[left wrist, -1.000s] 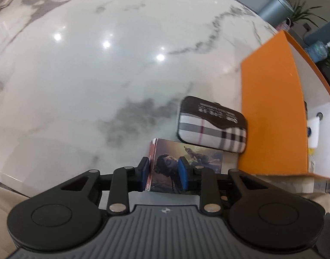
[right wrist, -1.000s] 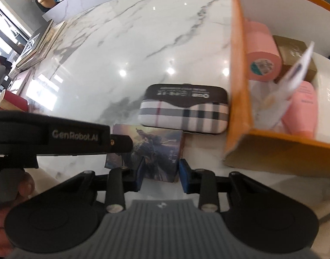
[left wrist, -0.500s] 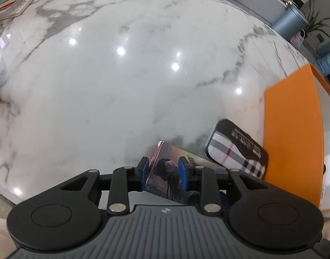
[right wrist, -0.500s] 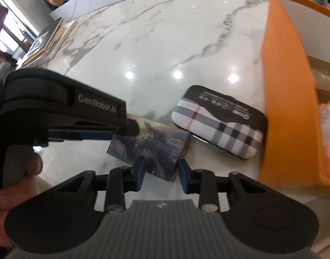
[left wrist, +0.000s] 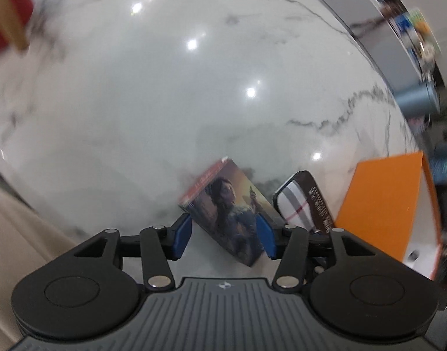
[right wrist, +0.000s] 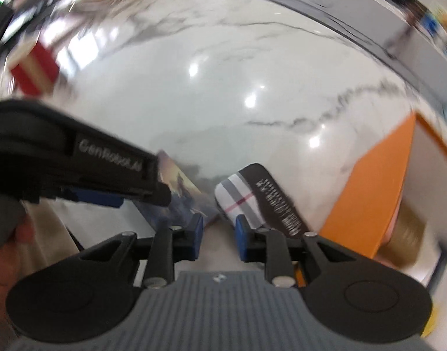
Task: Organize rigid objects
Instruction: 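Grasp the picture card box with the left tool while the right tool reaches the plaid case, then grasp the plaid glasses case with the right tool and lift it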
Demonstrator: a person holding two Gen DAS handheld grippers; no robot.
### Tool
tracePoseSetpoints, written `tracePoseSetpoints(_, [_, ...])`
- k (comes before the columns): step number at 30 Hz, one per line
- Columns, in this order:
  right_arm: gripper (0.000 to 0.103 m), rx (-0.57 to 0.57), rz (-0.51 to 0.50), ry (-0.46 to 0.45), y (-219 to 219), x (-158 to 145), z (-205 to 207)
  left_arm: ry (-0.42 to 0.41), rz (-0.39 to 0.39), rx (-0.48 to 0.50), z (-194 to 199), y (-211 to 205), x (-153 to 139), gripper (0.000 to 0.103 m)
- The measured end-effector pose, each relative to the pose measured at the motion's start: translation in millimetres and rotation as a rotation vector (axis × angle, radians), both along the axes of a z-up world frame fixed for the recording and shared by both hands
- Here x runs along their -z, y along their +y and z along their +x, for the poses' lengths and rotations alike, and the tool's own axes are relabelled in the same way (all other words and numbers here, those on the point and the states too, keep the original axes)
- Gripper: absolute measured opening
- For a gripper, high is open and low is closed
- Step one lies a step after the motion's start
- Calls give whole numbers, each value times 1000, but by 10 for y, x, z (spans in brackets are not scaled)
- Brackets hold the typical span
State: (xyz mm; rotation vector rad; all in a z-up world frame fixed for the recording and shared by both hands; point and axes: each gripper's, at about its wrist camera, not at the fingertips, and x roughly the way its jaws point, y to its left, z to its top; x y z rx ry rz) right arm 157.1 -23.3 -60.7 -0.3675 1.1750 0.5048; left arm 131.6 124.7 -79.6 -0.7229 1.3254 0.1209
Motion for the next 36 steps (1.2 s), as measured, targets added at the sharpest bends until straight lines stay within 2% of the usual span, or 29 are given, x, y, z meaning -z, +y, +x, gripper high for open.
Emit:
tracePoseSetpoints(3, [25,-129,-80,-8,16,26,35,5,-29,-36,13,-44,39,67])
tracePoseSetpoints(5, [25,-180,-135,-24,41,66,42,14,-3,-40,30,-82,46,67])
tracePoseSetpoints(7, [25,-208,-149,-21,69,112,50,7,7,-44,51,-102,50,67])
tracePoseSetpoints(14, [18,-227,-95,38,224,208,65,14,32,11,173,-120,115,67])
tracePoseSetpoints(22, [18,-201,-20,81,272,203,175,-14,95,117,303,-233,134,72])
tracePoseSetpoints(25, [18,-213,-49,73,251,188,191,-23,111,170,365,-264,119,73])
tracePoseSetpoints(33, [20,-222,-176,61,56,152,325,-37,131,211,478,-348,126,78])
tracePoseSetpoints(36, [27,-270,-211,73,22,167,346,-55,158,226,513,-398,121,79])
